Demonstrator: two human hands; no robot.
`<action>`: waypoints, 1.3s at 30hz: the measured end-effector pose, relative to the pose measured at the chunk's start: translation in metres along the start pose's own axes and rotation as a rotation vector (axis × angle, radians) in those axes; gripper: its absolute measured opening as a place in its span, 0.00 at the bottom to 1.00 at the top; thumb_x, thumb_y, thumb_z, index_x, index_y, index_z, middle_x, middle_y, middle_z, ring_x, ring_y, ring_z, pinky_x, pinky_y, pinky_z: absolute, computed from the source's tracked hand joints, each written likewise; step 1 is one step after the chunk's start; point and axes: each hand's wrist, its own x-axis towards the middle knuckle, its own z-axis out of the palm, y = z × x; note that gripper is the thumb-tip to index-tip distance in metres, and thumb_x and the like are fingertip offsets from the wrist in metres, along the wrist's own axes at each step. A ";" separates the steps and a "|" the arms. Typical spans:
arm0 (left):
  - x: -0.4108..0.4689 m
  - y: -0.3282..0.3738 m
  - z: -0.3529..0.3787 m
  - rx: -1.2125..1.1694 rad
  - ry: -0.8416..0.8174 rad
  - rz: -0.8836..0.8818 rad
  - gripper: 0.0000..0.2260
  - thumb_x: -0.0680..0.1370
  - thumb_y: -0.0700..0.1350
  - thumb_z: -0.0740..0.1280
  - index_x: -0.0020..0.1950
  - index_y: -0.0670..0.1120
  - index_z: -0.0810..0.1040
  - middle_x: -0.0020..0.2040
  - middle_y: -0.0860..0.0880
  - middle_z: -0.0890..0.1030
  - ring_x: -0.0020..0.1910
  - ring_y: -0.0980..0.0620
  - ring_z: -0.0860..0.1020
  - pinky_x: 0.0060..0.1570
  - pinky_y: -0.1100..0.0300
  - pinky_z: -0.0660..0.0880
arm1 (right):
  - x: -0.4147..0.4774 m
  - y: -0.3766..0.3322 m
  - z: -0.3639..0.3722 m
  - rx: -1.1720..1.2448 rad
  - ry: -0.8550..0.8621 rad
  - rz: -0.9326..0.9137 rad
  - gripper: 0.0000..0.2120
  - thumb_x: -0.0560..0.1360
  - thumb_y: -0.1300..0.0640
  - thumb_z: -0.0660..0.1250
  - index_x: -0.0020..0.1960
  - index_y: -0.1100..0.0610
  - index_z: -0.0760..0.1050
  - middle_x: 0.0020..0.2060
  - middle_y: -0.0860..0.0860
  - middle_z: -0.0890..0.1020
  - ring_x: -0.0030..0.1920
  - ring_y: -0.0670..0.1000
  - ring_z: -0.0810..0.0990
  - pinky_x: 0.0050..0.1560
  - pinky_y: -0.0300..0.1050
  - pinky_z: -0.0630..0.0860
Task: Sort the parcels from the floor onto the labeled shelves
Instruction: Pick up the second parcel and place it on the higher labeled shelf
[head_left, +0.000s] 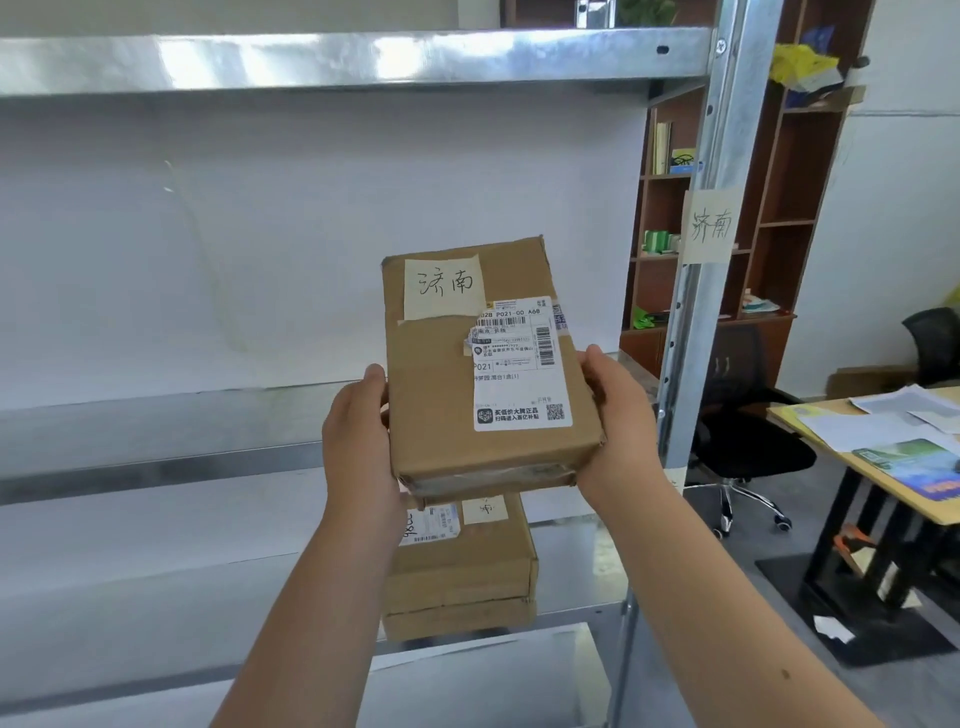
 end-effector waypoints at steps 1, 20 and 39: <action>0.002 0.000 -0.002 0.003 0.002 -0.017 0.13 0.85 0.54 0.64 0.44 0.52 0.79 0.41 0.56 0.83 0.39 0.56 0.81 0.36 0.61 0.76 | 0.002 0.001 0.001 0.003 0.021 0.009 0.17 0.81 0.45 0.66 0.38 0.49 0.87 0.52 0.52 0.89 0.62 0.61 0.86 0.66 0.64 0.78; 0.006 -0.010 -0.001 0.183 -0.155 -0.015 0.23 0.70 0.59 0.75 0.64 0.57 0.79 0.62 0.52 0.85 0.64 0.48 0.82 0.70 0.42 0.75 | 0.015 0.010 0.021 -0.122 0.084 0.072 0.14 0.78 0.43 0.67 0.58 0.45 0.86 0.55 0.50 0.89 0.57 0.60 0.87 0.64 0.64 0.81; 0.061 -0.009 -0.002 0.409 0.170 0.360 0.14 0.80 0.57 0.71 0.62 0.55 0.74 0.57 0.52 0.75 0.53 0.52 0.77 0.47 0.57 0.76 | 0.036 0.044 0.014 -0.895 -0.140 -0.827 0.20 0.80 0.39 0.61 0.69 0.44 0.77 0.72 0.37 0.72 0.81 0.45 0.62 0.78 0.39 0.56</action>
